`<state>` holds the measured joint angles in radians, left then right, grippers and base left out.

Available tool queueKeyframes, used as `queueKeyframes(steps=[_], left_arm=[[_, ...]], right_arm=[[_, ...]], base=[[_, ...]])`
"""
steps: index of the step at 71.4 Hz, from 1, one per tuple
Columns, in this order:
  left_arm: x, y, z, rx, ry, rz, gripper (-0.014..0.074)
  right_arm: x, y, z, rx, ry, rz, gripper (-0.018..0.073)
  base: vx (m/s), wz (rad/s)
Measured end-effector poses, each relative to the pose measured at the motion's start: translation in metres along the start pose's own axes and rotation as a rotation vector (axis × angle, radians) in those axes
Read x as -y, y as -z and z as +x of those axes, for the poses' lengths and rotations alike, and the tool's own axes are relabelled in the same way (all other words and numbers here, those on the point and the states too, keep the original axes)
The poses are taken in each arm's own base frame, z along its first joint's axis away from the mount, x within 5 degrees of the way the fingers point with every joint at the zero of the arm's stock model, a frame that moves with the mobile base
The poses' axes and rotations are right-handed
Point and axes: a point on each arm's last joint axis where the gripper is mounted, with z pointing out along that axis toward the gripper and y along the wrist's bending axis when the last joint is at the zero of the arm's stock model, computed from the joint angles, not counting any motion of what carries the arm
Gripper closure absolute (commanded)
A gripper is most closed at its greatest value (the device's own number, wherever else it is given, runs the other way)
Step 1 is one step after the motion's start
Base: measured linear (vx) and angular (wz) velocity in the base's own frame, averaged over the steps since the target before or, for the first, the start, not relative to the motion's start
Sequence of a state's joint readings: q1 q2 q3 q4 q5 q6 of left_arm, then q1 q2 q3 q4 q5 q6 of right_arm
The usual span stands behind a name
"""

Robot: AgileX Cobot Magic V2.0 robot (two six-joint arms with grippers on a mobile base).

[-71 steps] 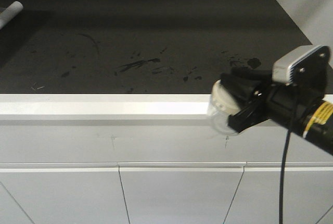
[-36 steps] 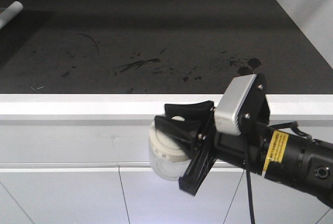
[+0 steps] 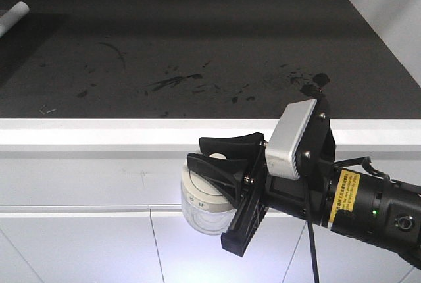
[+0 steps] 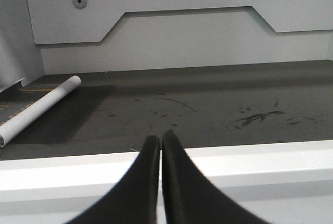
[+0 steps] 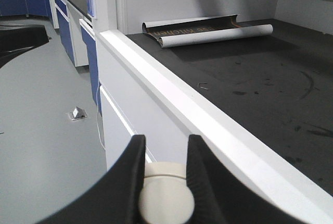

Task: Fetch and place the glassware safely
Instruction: 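Hold the jar in the right gripper near the robot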

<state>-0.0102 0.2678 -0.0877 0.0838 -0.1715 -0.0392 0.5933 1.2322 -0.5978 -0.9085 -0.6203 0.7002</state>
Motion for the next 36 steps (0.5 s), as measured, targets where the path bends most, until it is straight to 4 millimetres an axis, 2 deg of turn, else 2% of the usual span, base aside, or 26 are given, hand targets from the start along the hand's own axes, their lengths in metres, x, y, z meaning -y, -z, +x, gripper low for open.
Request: queueKeyframes(steps=[36], left_arm=[[0.0, 0.0, 0.0, 0.0, 0.0, 0.0, 0.0603]], right_arm=[[0.0, 0.0, 0.0, 0.0, 0.0, 0.0, 0.0559]], base=[[0.0, 0.0]])
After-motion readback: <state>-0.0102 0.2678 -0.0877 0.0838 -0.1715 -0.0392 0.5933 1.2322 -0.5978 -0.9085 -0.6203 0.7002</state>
